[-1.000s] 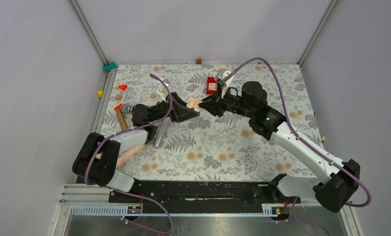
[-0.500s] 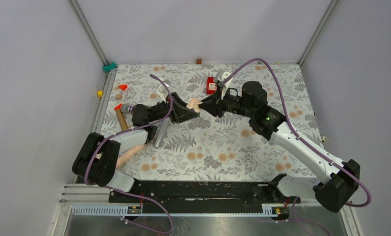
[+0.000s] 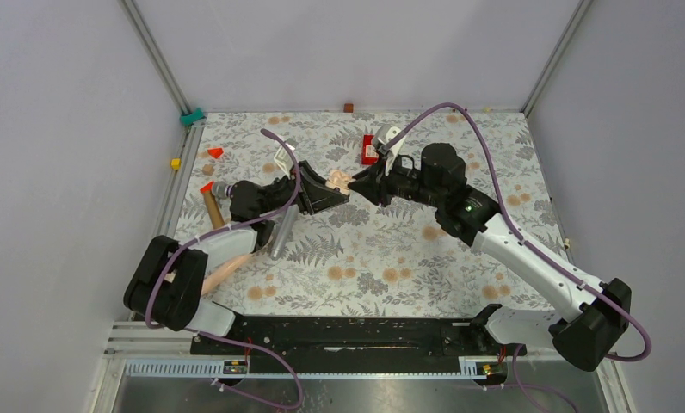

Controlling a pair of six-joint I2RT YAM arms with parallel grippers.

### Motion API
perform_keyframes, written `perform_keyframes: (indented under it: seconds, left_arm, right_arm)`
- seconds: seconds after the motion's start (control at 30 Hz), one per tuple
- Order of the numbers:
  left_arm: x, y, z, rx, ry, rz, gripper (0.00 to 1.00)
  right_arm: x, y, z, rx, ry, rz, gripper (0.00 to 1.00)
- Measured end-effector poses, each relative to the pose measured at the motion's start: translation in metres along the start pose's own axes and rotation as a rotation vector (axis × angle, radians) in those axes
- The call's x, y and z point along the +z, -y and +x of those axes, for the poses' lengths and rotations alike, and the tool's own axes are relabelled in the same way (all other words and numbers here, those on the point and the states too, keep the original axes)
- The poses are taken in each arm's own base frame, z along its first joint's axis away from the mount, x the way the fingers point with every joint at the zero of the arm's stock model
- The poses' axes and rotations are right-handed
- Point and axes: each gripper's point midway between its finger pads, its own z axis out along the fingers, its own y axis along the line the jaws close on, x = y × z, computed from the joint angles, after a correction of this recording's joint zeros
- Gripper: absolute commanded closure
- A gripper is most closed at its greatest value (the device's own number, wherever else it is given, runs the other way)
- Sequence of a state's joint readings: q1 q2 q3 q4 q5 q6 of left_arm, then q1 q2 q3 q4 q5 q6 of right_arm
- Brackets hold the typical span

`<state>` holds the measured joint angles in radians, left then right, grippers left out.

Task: Insert the wireless bluetooth earbuds into the charging case
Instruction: Place the earbud in the charging case.

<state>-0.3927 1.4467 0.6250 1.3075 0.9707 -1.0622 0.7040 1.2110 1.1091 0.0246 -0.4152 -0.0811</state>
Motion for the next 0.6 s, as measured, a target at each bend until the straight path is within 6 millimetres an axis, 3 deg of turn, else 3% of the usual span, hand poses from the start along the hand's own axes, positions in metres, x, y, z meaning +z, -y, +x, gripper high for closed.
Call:
perform_keyframes:
  seconds: [0.27,0.6]
  left_arm:
    - [-0.001,0.001,-0.001,0.015,0.003,-0.009,1.00]
    - [-0.001,-0.001,0.000,0.035,0.003,-0.014,1.00]
  right_arm:
    - [0.000,-0.003,-0.002,0.002,-0.022,0.013,0.74]
    - [0.000,-0.015,-0.005,-0.001,-0.043,-0.036,0.46]
